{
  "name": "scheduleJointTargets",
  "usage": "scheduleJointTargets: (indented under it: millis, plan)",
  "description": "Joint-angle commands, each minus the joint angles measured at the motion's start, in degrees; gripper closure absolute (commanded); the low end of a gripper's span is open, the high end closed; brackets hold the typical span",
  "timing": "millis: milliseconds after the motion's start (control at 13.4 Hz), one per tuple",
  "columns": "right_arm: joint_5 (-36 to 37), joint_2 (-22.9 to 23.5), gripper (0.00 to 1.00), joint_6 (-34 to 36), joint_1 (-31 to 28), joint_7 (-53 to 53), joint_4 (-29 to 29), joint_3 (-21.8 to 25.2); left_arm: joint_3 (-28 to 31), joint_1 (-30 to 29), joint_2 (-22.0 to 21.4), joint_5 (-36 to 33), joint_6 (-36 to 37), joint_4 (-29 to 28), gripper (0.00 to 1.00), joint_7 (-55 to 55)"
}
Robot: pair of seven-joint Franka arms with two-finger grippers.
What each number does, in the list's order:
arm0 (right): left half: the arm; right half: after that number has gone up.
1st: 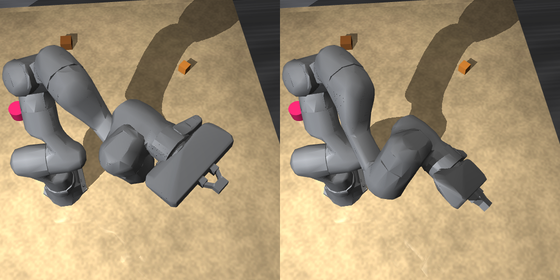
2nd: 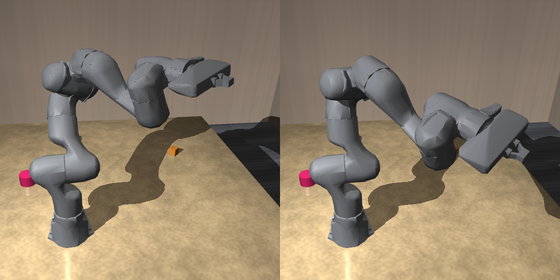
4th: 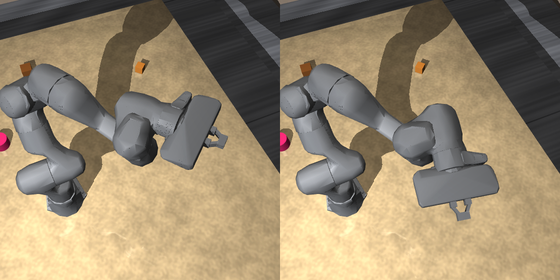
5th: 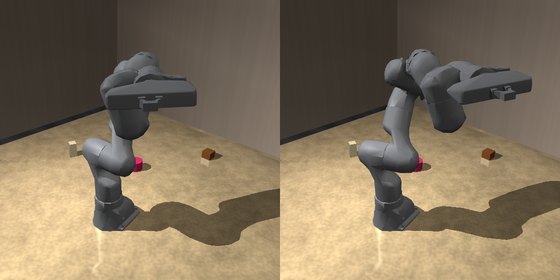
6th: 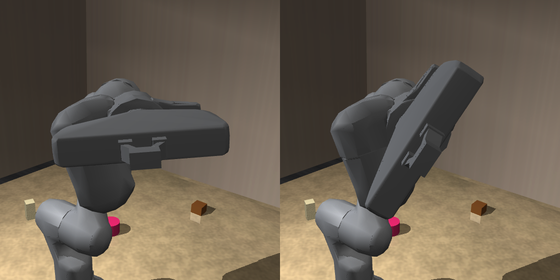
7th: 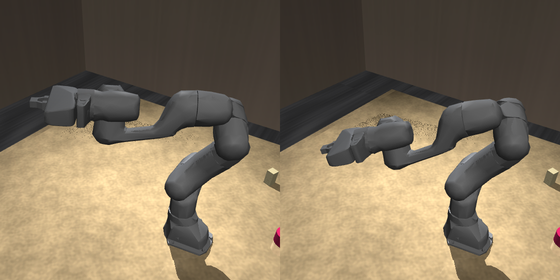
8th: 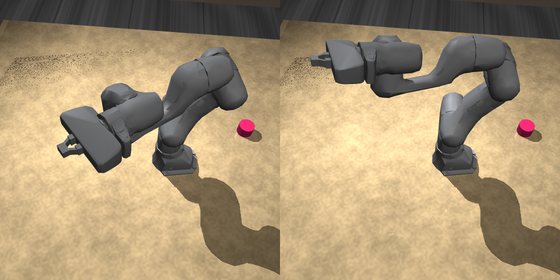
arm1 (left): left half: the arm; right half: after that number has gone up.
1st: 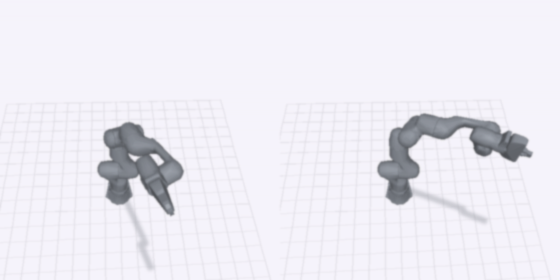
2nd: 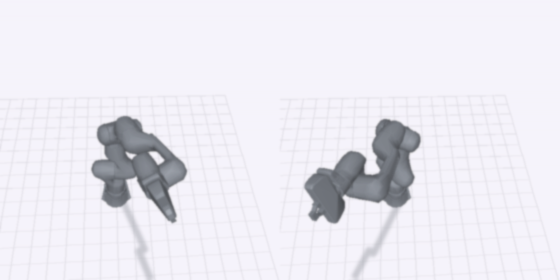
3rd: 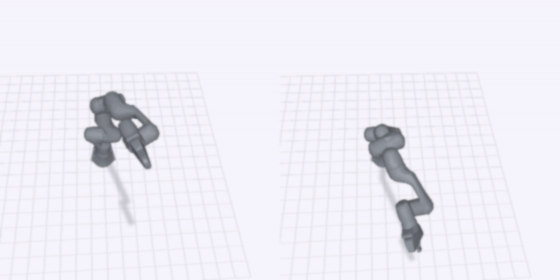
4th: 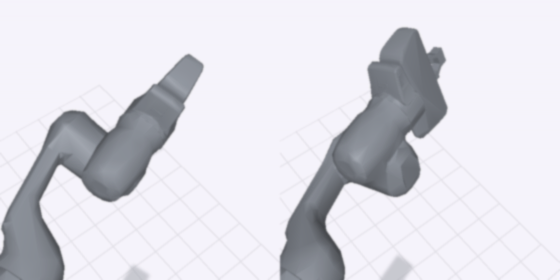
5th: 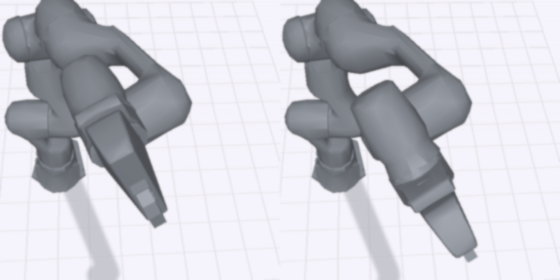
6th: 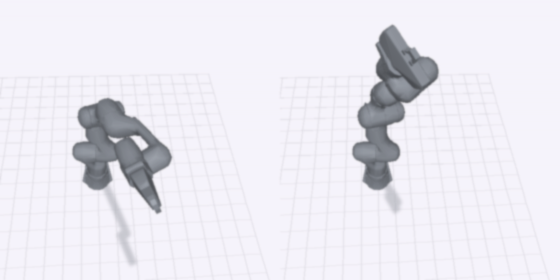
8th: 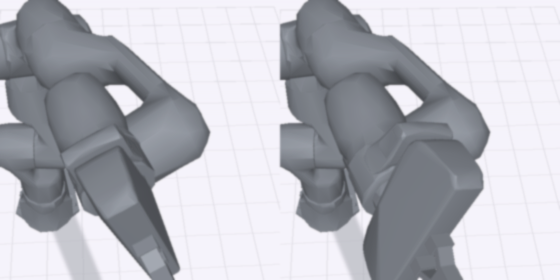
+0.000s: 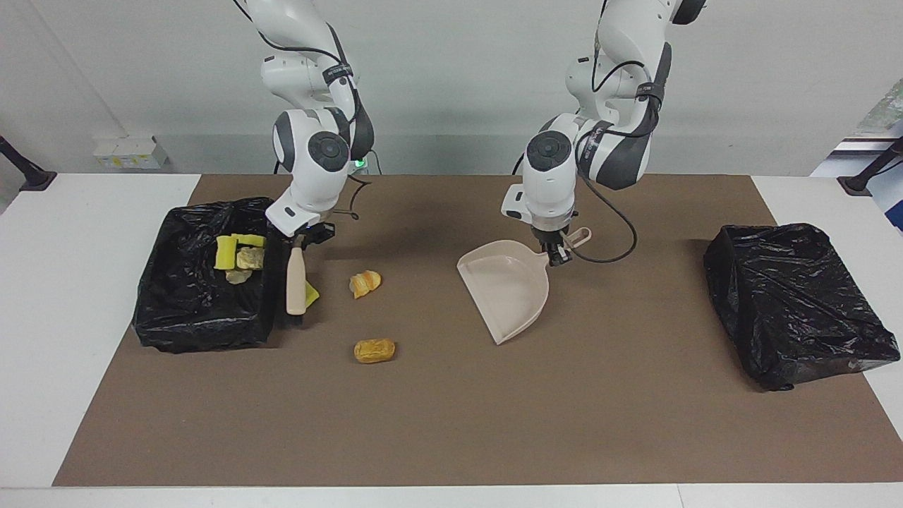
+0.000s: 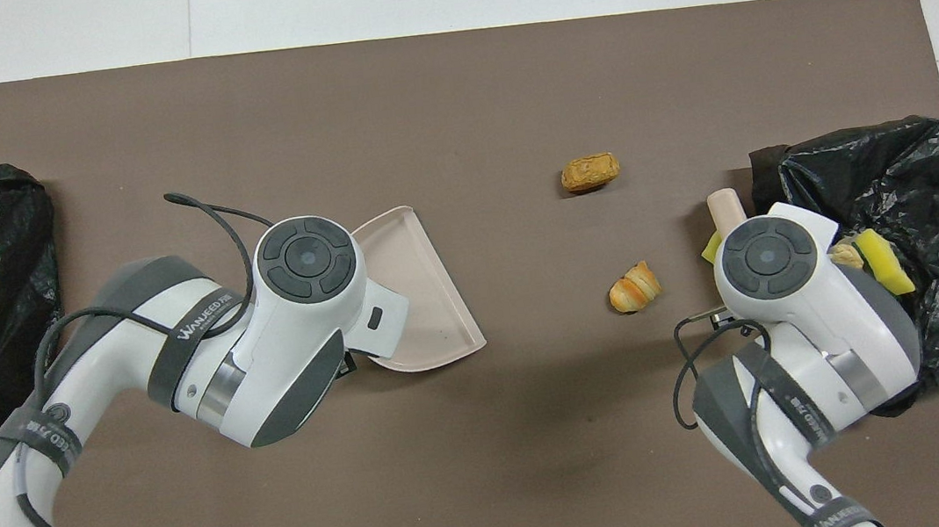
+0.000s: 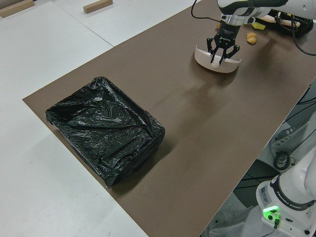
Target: Sweep and dump trash in bin
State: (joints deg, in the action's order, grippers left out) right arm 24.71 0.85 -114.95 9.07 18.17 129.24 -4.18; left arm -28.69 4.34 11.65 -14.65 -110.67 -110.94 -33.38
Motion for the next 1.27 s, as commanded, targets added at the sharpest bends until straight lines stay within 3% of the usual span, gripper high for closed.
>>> scheduleJointTargets:
  millis: [0, 149, 224, 374, 448, 672, 822, 1046, 1195]
  plan:
    - [-7.7, 2.8, 1.0, 0.1, 2.1, -1.8, -3.3, -0.5, 0.0, 0.3, -4.3, -0.6, -1.4, -5.4, 1.0, -0.6]
    - [-11.0, 4.1, 1.0, 4.2, 7.6, -2.7, -8.6, -0.5, -0.1, 0.5, -4.6, -0.6, -1.1, -5.7, 1.0, -0.6]
    - [-14.2, 5.7, 1.0, 8.2, 8.8, -3.2, -14.0, -0.4, -0.1, 0.5, -4.6, -0.6, -1.1, -5.7, 1.0, -0.6]
    - [-17.7, 7.0, 1.0, 17.2, 7.6, -4.9, -22.2, -0.3, -0.1, 0.5, -4.7, -0.6, -1.0, -5.8, 1.0, -0.5]
    - [-17.7, 6.4, 1.0, 18.4, 6.7, -7.6, -22.7, 0.0, -0.2, 0.8, -5.5, -0.6, -1.3, -6.9, 1.0, -0.5]
    - [-16.3, 5.7, 1.0, 16.2, 2.7, -11.1, -20.4, 0.0, -0.2, 1.3, -7.1, -0.6, -1.6, -8.9, 1.0, -0.4]
    - [-14.0, 5.2, 1.0, 10.8, 1.5, -13.0, -18.2, 0.0, -0.2, 1.3, -7.2, -0.6, -1.1, -9.0, 1.0, -0.5]
    - [-12.8, 9.8, 1.0, 4.7, 0.9, -14.7, -20.2, 0.0, -0.2, 1.6, -7.7, -0.6, -1.2, -9.6, 1.0, -0.5]
    - [-12.7, 14.1, 1.0, 2.8, 1.3, -18.0, -25.2, -0.1, -0.2, 1.5, -8.0, -0.6, -1.5, -10.3, 1.0, -0.5]
